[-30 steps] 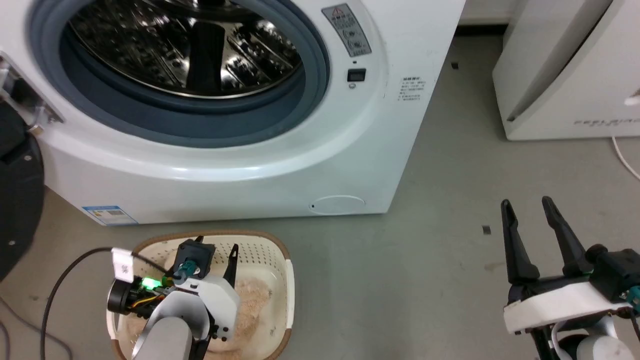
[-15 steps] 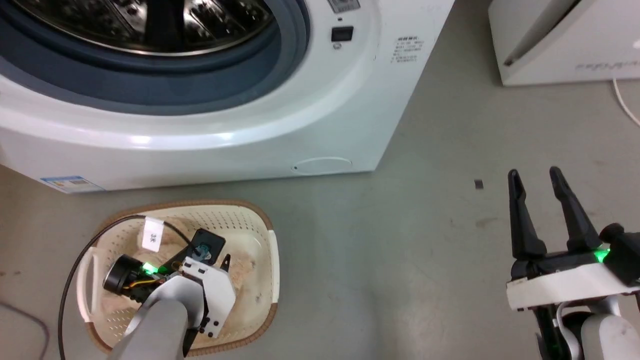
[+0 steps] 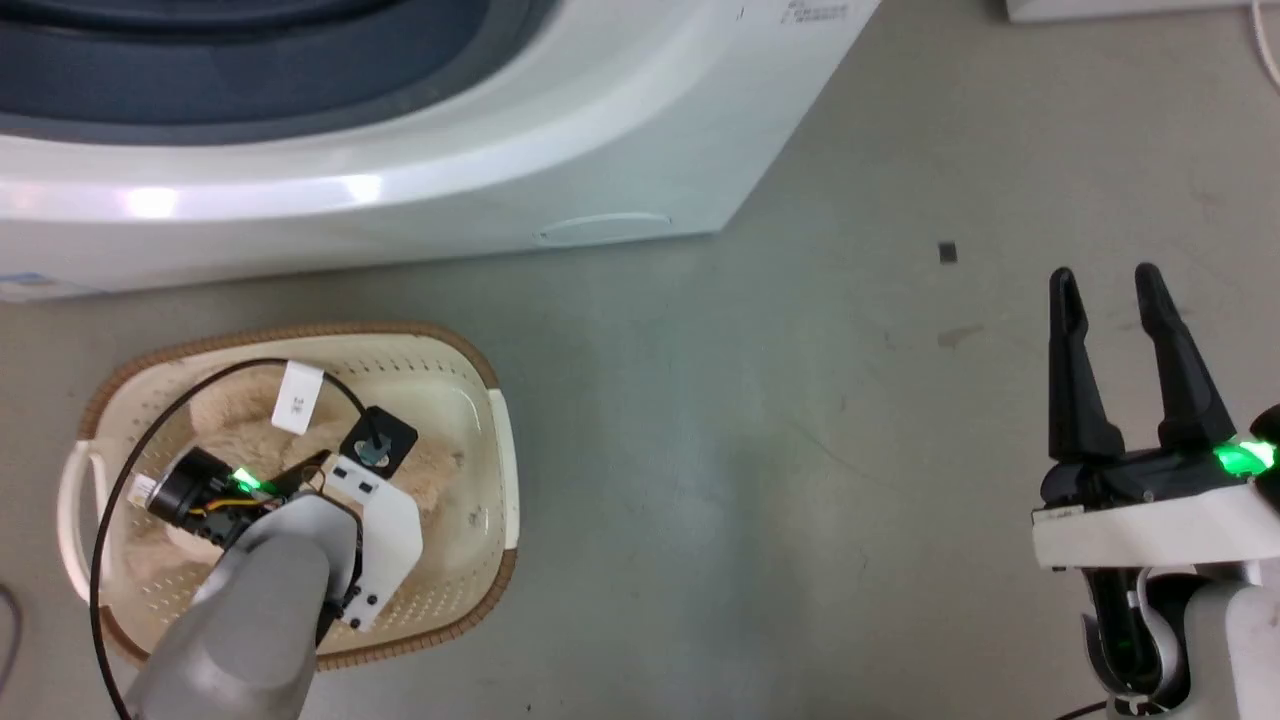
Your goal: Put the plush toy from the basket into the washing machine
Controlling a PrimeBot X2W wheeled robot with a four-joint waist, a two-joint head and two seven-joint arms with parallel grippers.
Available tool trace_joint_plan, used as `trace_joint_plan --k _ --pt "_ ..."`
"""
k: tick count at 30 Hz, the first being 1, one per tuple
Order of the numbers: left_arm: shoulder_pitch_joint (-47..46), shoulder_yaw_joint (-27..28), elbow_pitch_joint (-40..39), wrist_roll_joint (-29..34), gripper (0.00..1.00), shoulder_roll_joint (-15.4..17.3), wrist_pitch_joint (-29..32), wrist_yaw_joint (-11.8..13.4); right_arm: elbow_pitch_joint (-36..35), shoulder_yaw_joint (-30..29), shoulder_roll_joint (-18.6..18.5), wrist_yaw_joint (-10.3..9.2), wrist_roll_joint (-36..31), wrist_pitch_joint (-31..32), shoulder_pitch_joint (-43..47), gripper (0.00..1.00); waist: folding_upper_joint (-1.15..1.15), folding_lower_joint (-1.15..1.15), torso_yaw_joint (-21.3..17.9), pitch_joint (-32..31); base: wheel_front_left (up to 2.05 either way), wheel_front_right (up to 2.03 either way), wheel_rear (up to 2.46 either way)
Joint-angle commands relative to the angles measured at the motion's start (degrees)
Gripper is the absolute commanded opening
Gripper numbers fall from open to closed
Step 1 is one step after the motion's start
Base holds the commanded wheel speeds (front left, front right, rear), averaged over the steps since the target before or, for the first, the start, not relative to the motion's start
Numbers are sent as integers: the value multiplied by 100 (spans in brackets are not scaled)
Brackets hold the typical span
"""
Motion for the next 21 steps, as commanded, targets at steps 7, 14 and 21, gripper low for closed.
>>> trace_joint_plan --k 7,14,21 --pt "-548 -308 507 54 100 220 165 -64 -115 17 -2 -3 207 -128 -333 100 0 -1 -96 651 0 0 0" --pt "-1018 -534 908 61 100 329 80 30 -165 83 -2 -3 347 -212 -530 100 0 -1 -135 1105 0 0 0" --pt "-1375 -743 1323 15 100 384 17 71 -174 211 -2 -3 488 -296 -658 100 0 -1 -138 1439 0 0 0"
